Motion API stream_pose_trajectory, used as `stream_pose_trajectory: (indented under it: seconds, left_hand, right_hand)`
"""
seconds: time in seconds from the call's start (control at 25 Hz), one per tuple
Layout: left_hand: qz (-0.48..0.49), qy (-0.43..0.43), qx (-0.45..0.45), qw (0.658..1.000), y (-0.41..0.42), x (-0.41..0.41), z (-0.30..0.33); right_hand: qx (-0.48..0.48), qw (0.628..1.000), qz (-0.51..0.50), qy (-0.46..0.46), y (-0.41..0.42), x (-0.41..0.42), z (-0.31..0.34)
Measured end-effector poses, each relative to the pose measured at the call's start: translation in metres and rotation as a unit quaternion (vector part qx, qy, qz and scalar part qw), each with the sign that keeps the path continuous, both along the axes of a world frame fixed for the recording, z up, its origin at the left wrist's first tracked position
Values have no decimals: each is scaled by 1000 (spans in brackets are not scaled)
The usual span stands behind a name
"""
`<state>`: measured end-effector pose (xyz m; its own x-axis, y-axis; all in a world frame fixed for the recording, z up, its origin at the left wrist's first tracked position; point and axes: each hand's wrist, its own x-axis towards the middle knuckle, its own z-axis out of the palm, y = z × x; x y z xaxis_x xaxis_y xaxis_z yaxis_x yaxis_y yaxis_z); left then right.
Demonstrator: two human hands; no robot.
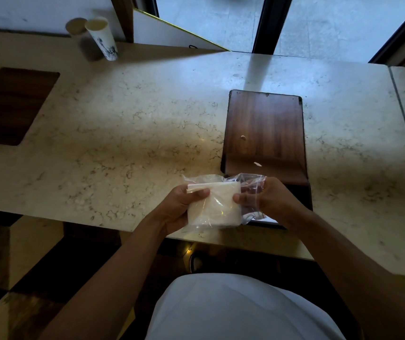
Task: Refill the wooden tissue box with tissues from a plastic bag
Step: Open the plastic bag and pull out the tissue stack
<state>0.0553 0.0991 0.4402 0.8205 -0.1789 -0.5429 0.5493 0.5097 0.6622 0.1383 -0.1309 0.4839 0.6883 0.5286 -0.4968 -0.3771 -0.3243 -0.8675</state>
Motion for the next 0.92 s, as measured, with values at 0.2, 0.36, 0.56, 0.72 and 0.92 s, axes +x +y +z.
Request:
stream_pose_trajectory:
  seconds: [0.2, 0.36, 0.56, 0.72, 0.92]
  left_hand:
    - [46, 22, -45, 998, 6, -1, -2]
    - [53, 22, -53, 997, 10, -4, -4]
    - [36, 24, -15, 999, 9, -2, -5]
    - [34, 20, -32, 999, 9, -1, -6]
    - [27, 38, -11, 999, 15, -5, -13]
  right_hand:
    - [3, 1000, -8, -5, -4, 5, -8]
    - [-20, 1000, -22, -8, -5, 9, -10]
    - [-19, 1000, -3, -13, 1, 5, -5]
    - [-7, 1000, -12, 28, 4, 4, -6]
    - [6, 999, -33, 32, 6, 6, -14]
